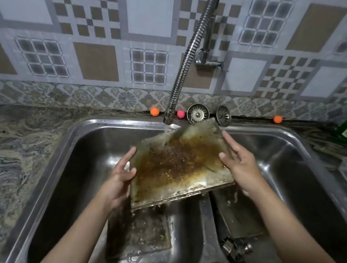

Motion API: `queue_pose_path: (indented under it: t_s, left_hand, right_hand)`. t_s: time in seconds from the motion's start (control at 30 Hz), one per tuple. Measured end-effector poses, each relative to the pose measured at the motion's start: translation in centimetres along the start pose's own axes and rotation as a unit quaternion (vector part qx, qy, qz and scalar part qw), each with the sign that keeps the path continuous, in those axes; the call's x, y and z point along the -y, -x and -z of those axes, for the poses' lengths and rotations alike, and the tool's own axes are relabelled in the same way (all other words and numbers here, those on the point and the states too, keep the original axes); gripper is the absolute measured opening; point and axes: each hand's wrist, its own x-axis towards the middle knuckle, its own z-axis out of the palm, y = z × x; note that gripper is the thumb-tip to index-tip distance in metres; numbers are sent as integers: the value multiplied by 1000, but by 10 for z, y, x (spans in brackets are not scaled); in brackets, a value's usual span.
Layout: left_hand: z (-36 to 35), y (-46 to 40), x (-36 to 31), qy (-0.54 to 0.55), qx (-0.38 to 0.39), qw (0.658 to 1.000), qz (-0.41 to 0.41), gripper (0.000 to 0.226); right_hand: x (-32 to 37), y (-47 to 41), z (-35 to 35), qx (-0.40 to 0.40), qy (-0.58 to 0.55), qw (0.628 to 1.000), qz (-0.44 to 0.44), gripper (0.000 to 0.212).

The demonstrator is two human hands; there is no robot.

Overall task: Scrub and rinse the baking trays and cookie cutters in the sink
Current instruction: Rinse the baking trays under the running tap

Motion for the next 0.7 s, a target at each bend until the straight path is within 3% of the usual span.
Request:
queue_pose_path:
  t_s: [0.13, 0.23, 0.37, 0.5, 0.6, 0.7]
  left_hand:
    - [-10, 0, 2, -43, -24, 999, 13, 57]
    - [-6, -6, 8, -164, -29, 986, 32, 55]
    - [9, -12, 24, -349, -107, 930, 44, 46]
    - [49, -15, 55, -407, -189, 886, 120, 38]
    - [76, -18, 75, -474, -201, 835, 195, 27]
    - [90, -22, 89, -498, -196, 812, 231, 38]
  right_hand:
    - [5, 5, 5, -17, 28, 999, 16, 47]
    - [19, 12, 8, -47, 22, 998, 48, 48]
    - [43, 21, 25, -105, 95, 982, 123, 46]
    - [46, 28, 38, -158, 130, 964, 166, 48]
    - [38, 31, 46, -176, 145, 957, 180, 47]
    - [31, 36, 54, -197, 130, 950, 206, 45]
